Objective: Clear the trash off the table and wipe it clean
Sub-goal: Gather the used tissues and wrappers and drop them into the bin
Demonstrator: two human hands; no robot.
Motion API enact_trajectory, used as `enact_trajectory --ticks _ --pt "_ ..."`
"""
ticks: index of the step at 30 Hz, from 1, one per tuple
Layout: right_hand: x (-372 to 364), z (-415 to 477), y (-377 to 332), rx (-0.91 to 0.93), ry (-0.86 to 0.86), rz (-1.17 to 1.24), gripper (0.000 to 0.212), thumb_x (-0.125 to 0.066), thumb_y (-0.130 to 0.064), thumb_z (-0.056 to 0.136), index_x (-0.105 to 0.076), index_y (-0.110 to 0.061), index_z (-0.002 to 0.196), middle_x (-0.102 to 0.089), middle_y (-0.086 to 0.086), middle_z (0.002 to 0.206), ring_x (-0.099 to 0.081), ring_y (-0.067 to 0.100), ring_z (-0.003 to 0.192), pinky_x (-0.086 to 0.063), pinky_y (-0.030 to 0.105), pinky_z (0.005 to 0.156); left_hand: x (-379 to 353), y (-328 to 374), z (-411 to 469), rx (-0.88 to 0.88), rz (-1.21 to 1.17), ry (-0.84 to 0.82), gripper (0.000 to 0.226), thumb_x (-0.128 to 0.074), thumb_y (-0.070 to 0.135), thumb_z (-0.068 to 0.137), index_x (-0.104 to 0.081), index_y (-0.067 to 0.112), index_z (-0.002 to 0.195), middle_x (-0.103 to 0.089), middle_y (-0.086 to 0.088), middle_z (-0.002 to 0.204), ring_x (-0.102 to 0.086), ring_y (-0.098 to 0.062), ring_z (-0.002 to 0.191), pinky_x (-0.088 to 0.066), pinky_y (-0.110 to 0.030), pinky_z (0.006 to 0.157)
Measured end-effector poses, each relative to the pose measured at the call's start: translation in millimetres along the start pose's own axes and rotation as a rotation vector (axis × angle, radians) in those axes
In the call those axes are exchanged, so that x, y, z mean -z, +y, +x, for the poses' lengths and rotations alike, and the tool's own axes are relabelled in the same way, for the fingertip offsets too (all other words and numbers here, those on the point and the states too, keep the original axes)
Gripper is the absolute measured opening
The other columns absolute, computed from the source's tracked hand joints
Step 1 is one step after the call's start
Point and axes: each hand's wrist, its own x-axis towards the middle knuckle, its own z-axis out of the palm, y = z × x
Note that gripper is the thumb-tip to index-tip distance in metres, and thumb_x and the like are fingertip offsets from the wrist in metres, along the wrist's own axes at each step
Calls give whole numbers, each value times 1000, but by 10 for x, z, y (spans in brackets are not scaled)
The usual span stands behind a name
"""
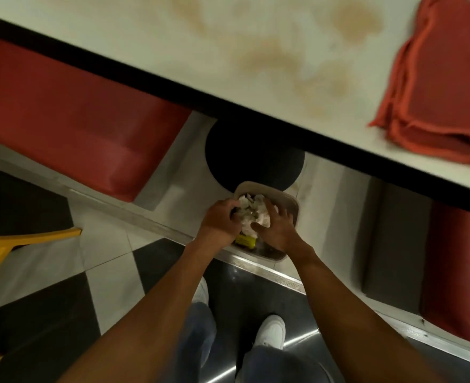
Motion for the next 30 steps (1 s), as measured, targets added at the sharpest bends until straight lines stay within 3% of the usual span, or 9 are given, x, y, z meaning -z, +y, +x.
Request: enact_trajectory --ticks 4,7,9,11,13,17,21,27,30 --pt "244 -416 -142 -13 76 99 98 -62 -67 77 -32 -27 160 -38 10 162 -31 35 150 -31 52 124 251 348 -356 57 -53 -8 37 -54 16 102 -61 20 138 -63 -4 136 -60 -22 123 -42 -22 93" --pt "487 -915 -410 -10 94 203 79 -74 -45 84 -43 -27 154 -52 6 151 -47 30 140 -41 43 118 450 600 -689 86 -149 -6 38 -56 13 100 -61 22 136 -64 -4 137 -61 -23 127 -50 -35 107" --pt "680 -1330 -632 0 122 265 67 -76 -33 87 -50 -28 149 -58 3 146 -55 25 133 -45 31 111 590 777 -928 100 -182 -19 37 -56 14 101 -61 24 136 -64 -2 137 -61 -22 126 -50 -38 108" --pt "832 -1736 -808 15 138 279 60 -72 -24 93 -51 -21 149 -58 7 147 -57 27 131 -44 26 105 720 953 -1183 92 -171 -6 35 -55 17 103 -61 24 136 -64 0 132 -61 -18 121 -49 -31 102" --pt "997 -2117 -972 70 162 286 55 -71 -18 94 -54 -17 147 -60 9 145 -59 30 130 -46 31 107 860 1148 -1437 92 -172 14 33 -54 19 104 -62 24 136 -65 2 130 -59 -13 114 -44 -25 95" --pt "1350 -2673 -1199 149 181 294 44 -72 -20 91 -64 -21 134 -68 5 130 -66 26 115 -53 35 100 1134 1503 -1908 67 -205 78 24 -57 21 103 -68 30 121 -70 7 116 -65 -11 107 -53 -27 94" --pt "1724 -3107 -1412 227 232 275 38 -71 -28 90 -67 -29 128 -68 -6 123 -64 14 112 -54 34 100 1417 1816 -2272 -20 -203 190 15 -61 20 101 -71 27 109 -70 11 97 -64 0 88 -43 -3 70" --pt "2308 -3479 -1703 377 351 266 29 -71 -22 93 -70 -26 122 -68 -13 116 -61 -7 101 -47 6 85 1895 2289 -2506 -174 -247 346 14 -62 22 102 -71 31 108 -72 13 97 -67 1 91 -55 -17 78" --pt "2579 -3482 -1871 423 388 236 31 -71 -22 94 -70 -20 125 -68 -10 116 -62 -1 102 -49 11 88 2148 2516 -2453 -210 -259 363 13 -61 22 103 -71 28 109 -71 12 98 -66 0 92 -51 -11 74"
